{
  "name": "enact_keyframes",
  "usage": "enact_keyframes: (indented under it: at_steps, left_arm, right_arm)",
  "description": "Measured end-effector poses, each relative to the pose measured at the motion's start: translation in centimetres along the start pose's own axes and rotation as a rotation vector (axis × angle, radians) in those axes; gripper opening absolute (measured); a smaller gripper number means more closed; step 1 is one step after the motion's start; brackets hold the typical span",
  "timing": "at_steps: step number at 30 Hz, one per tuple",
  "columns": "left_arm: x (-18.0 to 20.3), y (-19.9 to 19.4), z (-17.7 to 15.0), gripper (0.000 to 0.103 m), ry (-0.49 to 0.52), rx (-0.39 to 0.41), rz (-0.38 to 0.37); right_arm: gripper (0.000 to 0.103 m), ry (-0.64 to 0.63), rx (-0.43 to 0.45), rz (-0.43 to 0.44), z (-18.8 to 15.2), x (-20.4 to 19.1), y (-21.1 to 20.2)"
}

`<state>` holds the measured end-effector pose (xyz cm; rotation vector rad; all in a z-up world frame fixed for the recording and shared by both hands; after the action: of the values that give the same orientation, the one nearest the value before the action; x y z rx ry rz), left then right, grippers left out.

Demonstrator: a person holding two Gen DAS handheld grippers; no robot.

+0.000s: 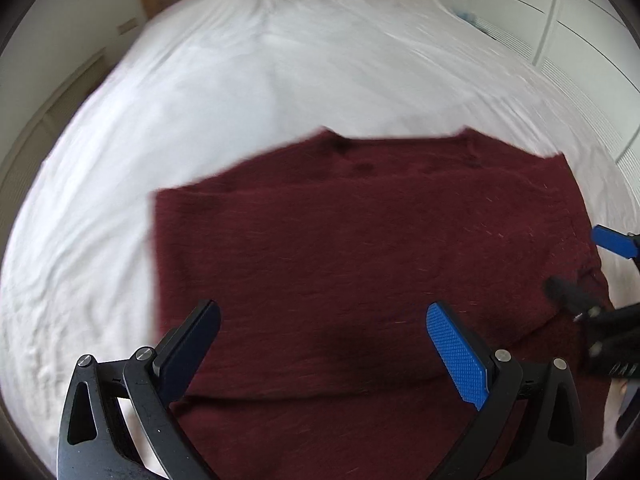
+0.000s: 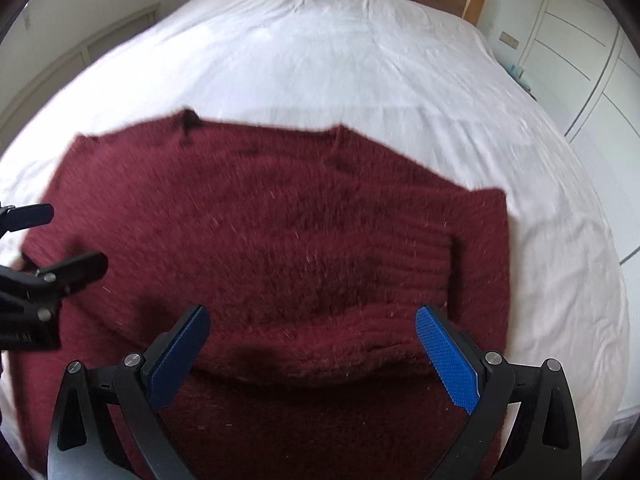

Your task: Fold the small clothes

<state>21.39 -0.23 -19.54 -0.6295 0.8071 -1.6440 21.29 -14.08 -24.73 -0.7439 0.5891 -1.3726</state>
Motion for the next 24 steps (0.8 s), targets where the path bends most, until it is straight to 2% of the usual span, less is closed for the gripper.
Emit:
enact_keyframes:
  at_steps: [2,5,8,11,14,17,22,24]
  left_arm:
    - [1.0,1.5,-1.2,0.102,0.009,-0.026,-0.008]
    - [0.8,3.2,-2.6,0.102,0.027,-0.039,0.023]
    - [-1.1,3.1,-3.7,0.102,0.022,-0.021,0.032]
    - [-4.5,2.7,-4.2,0.102,-0.014,-0.008,0.1]
    - [-6.6,2.8,-4.7,0.102,-0.06,-0.022,0.059]
    - [-6.5,2.9,-4.9,0.102,-0.033,-0.02,0.064]
    - [-6.6,3.7,-4.9,0.102,-0.078,-0.042,0.037]
    - [-6.7,3.9,-4.7,0.102,-0.085,-0.053,0.024]
  right_arm:
    - [0.102,-0.002,-0.029,-0.019,-1.0,0.5,1.1]
    - [0.102,0.053,-0.03,-0.02,-2.4,2.9,1.9]
    - [0.102,0.145,-0.035,-0.008,-3.2,5.7,2.1]
    - [0.102,0.189,-0.03,-0.001,-3.7,7.6,2.1]
    - [0.102,0.186,-0.022,0.004,-3.9,7.9,2.1]
    - [0.102,0.194,-0.031,0.007,-4.1,7.8,2.5]
    - [0.102,0.2,-0.069,0.032,-3.8,7.9,3.3]
    - [0.102,0.209,-0.059,0.039,-3.2,8.5,2.6]
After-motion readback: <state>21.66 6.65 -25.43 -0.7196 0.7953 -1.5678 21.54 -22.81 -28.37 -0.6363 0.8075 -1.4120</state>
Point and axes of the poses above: each gripper's, at about its wrist camera, not at the fingertips, and y roughly the way its jaws point, x to its right, z to its top, the point moved 2 cm from there along y, roughly the way its jaws point, and after that the axes turned 11 degrees about x, right-handed, at the moved point
